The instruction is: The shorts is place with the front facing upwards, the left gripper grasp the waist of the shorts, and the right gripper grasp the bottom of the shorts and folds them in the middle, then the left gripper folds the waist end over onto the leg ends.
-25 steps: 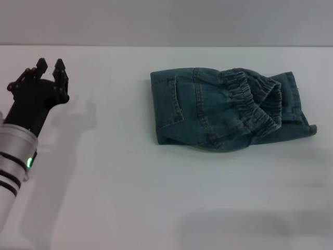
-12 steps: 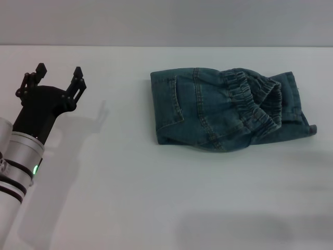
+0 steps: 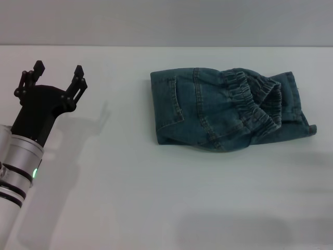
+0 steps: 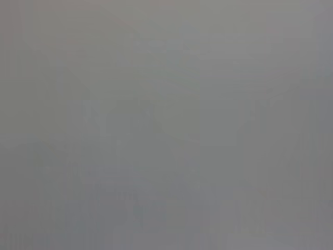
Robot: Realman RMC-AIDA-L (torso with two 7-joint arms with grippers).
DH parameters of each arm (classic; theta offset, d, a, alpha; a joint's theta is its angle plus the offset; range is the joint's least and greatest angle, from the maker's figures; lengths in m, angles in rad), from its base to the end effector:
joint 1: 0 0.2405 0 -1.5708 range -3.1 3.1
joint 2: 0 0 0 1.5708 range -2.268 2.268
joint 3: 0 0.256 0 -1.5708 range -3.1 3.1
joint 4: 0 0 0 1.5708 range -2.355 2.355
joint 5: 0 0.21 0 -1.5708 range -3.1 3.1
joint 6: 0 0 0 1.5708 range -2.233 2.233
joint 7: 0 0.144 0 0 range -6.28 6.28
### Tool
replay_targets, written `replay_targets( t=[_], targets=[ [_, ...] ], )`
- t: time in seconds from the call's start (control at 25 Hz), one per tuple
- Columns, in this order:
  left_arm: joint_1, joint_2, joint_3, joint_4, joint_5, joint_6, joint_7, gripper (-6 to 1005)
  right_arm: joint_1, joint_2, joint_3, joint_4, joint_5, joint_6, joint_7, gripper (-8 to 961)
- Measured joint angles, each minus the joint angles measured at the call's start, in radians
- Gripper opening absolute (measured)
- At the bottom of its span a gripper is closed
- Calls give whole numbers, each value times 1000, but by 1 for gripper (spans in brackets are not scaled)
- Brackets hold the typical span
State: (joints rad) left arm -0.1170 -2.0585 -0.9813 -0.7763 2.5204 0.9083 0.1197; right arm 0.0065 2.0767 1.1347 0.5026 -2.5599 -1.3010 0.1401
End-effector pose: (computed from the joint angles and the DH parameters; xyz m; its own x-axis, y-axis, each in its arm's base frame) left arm -0.2782 0.2999 -0.0355 0.7035 -0.0591 0.7083 0.6882 -0.1922 -0.6996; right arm 0.3522 0.2351 0.0167 0.6077 0.1959 -0.7697 -0.7902 0.0521 -0.6106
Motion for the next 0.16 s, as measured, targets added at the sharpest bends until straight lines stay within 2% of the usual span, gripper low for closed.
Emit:
replay_targets(
  t=[0.16],
  targets=[
    [0, -1, 5, 6, 0, -2, -1, 854, 15, 0, 2, -35, 0, -6, 25, 795]
  ],
)
